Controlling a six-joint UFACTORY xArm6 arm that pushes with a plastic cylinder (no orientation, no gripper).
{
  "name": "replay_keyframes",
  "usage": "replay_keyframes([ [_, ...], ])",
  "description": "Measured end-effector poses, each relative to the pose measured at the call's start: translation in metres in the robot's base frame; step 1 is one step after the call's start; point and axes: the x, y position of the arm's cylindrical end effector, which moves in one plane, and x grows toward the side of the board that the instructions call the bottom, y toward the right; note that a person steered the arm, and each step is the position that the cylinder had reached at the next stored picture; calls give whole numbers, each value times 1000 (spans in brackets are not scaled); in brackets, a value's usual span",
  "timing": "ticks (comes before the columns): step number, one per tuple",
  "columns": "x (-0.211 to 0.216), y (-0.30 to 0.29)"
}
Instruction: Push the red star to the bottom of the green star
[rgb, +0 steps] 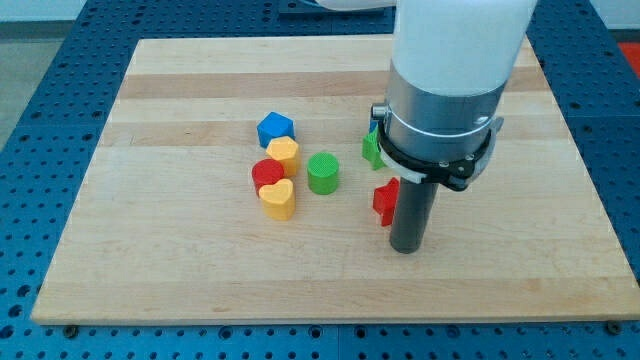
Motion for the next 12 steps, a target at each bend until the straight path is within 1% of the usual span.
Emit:
replay_keyframes([
  [2,-25,0],
  [4,-40,0],
  [5,-40,0],
  [6,-20,-11],
  [7,-12,-18],
  [9,-45,-18],
  [12,-48,-24],
])
